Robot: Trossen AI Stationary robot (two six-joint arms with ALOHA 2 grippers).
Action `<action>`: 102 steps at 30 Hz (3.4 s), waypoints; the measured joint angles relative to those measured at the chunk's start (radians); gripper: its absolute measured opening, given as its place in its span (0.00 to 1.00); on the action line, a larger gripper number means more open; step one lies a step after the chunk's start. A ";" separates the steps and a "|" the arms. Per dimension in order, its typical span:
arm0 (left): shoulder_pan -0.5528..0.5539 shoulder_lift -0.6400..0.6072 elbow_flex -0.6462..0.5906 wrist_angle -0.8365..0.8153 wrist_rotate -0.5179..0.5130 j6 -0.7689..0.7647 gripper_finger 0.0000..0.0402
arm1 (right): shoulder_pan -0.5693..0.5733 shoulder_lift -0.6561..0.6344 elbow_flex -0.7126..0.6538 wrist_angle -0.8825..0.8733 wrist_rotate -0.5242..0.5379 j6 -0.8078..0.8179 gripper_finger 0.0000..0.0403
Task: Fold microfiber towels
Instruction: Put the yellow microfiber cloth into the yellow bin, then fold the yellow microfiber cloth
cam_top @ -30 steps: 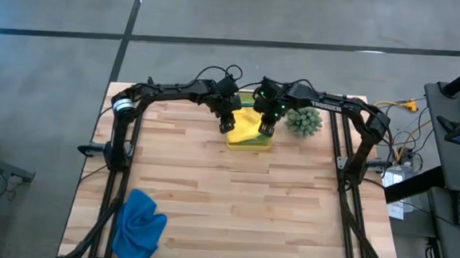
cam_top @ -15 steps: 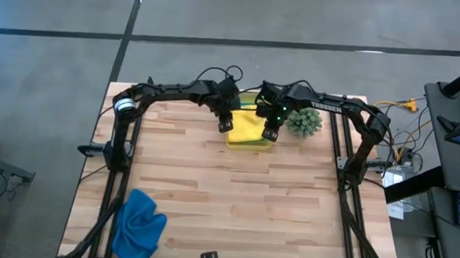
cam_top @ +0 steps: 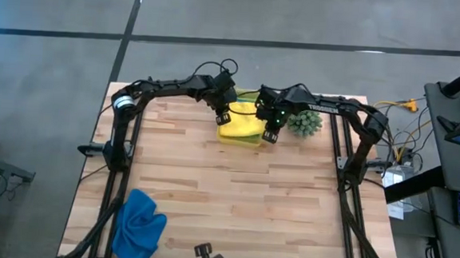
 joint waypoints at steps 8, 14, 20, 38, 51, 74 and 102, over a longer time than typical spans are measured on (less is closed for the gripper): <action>-0.001 -0.033 -0.002 -0.018 0.000 0.001 0.03 | 0.004 -0.071 0.015 0.080 -0.075 -0.006 0.10; 0.015 -0.100 -0.002 -0.053 -0.001 0.007 0.03 | 0.009 -0.077 -0.008 0.241 -0.276 -0.127 0.14; 0.021 -0.166 -0.015 -0.156 -0.007 0.001 0.03 | 0.036 -0.069 -0.030 0.240 -0.276 -0.311 0.32; 0.006 -0.214 -0.226 -0.156 0.001 -0.061 0.03 | 0.181 -0.067 -0.293 0.559 0.508 -0.602 0.55; -0.001 -0.262 -0.224 -0.119 0.007 -0.081 0.03 | 0.204 -0.135 -0.183 0.486 0.509 -0.531 0.04; -0.208 -0.297 -0.222 0.552 0.171 -0.289 0.36 | 0.099 -0.090 0.285 -0.085 0.261 -0.237 0.03; -0.313 -0.213 -0.216 0.559 -0.150 -0.401 0.64 | 0.075 -0.090 0.348 -0.161 0.236 -0.188 0.03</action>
